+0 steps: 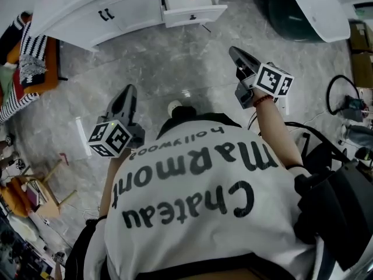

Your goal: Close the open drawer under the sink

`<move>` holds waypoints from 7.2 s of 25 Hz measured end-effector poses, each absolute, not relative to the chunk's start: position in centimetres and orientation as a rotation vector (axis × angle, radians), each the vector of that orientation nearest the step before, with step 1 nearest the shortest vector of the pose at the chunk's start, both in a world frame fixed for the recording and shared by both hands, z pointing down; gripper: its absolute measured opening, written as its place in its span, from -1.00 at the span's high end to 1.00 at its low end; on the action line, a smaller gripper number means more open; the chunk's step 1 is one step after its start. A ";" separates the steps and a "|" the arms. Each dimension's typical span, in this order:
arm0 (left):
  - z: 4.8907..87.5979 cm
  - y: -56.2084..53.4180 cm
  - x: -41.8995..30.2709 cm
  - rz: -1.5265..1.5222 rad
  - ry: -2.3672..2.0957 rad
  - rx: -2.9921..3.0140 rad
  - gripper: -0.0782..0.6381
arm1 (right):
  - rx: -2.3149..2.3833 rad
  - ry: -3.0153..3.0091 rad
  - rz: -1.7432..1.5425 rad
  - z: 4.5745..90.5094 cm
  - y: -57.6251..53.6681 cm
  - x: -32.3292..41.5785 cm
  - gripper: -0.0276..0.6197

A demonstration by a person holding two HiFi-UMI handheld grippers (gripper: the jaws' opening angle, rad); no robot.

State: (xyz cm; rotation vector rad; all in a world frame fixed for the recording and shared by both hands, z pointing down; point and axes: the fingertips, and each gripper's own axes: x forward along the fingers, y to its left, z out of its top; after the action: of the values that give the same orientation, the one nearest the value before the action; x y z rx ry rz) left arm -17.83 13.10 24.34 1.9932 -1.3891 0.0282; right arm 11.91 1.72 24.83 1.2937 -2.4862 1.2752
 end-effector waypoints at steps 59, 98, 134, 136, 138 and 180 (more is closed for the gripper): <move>49.3 -13.7 -12.4 -0.002 -0.975 2.455 0.76 | 1.122 -2.626 0.648 53.1 -22.1 5.2 0.52; 56.9 -14.2 -15.7 -0.109 -1.263 2.497 0.76 | 1.330 -2.828 0.437 53.7 -27.0 4.3 0.80; 56.9 -16.2 -13.8 -0.117 -1.253 2.495 0.76 | 1.392 -2.805 0.403 52.8 -32.5 3.0 0.82; 57.0 -16.2 -13.9 -0.120 -1.257 2.492 0.76 | 1.397 -2.798 0.389 52.6 -32.7 2.9 0.82; 57.0 -16.2 -13.8 -0.124 -1.258 2.493 0.76 | 1.406 -2.785 0.366 52.7 -33.0 2.9 0.82; 57.8 -16.3 -14.8 -0.153 -1.289 2.459 0.76 | 1.536 -2.708 0.253 52.3 -35.7 2.4 0.82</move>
State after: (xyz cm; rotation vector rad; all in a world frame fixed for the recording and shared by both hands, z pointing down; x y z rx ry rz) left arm -14.82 -16.28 57.84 2.4591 -1.2890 -0.1533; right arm 2.40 -35.72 52.26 1.5357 -2.7081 0.2535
